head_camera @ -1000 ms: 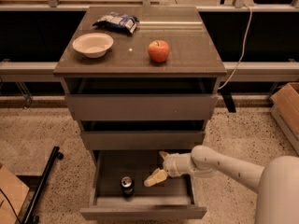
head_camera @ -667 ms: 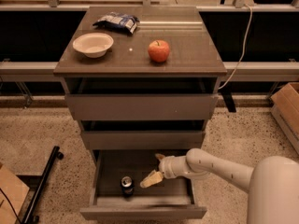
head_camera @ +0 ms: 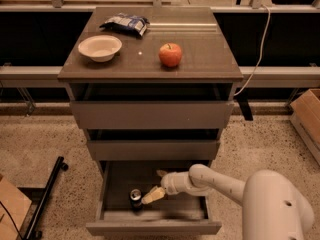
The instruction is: Pick pepsi can from bottom drawer and place on counter
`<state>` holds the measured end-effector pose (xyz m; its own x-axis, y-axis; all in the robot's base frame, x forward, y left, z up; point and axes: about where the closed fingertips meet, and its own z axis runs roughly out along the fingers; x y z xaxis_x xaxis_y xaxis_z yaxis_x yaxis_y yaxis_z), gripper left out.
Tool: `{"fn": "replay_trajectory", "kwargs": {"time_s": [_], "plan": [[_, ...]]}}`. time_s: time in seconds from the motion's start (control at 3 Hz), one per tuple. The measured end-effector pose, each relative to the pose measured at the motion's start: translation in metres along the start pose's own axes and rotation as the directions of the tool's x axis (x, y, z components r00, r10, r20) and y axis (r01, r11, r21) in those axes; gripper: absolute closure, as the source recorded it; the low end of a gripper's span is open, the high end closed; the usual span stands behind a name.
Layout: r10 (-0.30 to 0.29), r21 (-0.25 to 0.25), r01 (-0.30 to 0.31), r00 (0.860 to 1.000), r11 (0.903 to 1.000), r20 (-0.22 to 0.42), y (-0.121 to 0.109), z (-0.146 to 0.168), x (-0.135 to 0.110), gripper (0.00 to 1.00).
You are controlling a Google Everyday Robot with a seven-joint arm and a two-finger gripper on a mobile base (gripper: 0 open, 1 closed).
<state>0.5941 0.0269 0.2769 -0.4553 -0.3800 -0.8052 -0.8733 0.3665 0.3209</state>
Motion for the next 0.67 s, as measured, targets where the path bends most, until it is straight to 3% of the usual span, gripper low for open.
{"fn": "replay_trajectory", "kwargs": {"time_s": [0.67], "plan": [[0.062,-0.136,-0.058,0.998,0.9890,0.028,0.010,0.070,0.021,0.00]]}}
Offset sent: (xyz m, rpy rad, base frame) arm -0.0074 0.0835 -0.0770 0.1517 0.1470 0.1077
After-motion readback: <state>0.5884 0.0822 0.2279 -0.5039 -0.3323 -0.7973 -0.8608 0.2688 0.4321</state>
